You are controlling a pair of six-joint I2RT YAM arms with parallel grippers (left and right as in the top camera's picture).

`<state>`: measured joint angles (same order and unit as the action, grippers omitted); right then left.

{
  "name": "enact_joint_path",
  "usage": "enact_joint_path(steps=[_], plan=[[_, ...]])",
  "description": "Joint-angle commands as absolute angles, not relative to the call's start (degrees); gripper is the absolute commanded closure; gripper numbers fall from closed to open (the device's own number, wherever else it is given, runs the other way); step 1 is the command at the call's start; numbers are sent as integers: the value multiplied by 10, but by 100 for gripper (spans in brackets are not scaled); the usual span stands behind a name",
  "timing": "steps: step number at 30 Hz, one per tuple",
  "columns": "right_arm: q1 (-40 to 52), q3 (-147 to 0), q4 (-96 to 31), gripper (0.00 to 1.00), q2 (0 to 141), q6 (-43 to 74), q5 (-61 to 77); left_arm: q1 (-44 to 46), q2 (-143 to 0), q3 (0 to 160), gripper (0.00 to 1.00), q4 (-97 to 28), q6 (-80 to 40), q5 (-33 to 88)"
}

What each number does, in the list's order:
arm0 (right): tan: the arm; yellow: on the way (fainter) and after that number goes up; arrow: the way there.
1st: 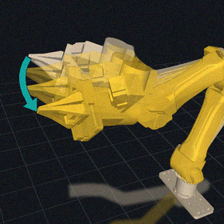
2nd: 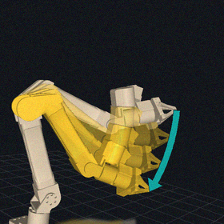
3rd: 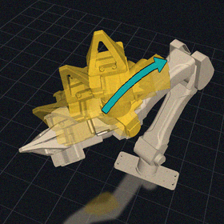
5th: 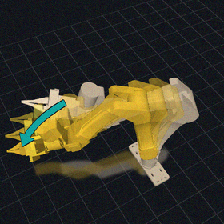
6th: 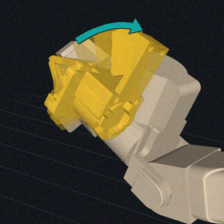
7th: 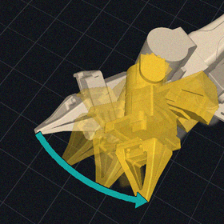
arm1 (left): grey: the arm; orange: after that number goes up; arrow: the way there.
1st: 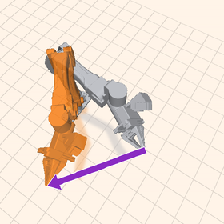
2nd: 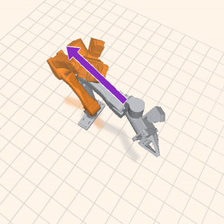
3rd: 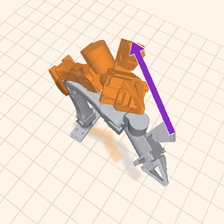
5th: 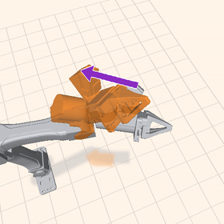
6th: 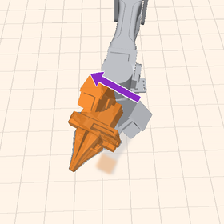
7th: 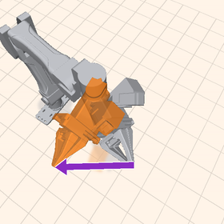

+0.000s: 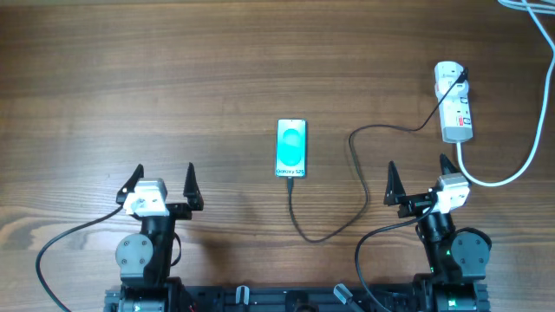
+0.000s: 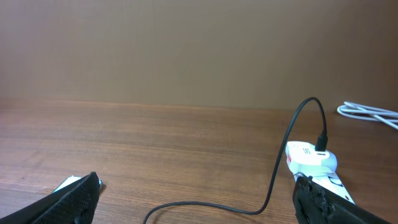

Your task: Plug charger to phone and switch on socket

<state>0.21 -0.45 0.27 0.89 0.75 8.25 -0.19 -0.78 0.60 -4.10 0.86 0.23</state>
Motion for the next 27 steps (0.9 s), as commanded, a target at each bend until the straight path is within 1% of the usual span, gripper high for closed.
enact_joint_path(steps=[1, 6, 10, 27], plan=[[2, -3, 4, 0, 2, 0, 73, -6, -1, 3, 0, -43, 41, -5], [2, -3, 4, 0, 2, 0, 73, -4, -1, 3, 0, -44, 39, -5], [2, -3, 4, 0, 2, 0, 73, -2, -1, 3, 0, -44, 6, -7], [2, -3, 4, 0, 2, 0, 73, -2, -1, 3, 0, -44, 12, -5]])
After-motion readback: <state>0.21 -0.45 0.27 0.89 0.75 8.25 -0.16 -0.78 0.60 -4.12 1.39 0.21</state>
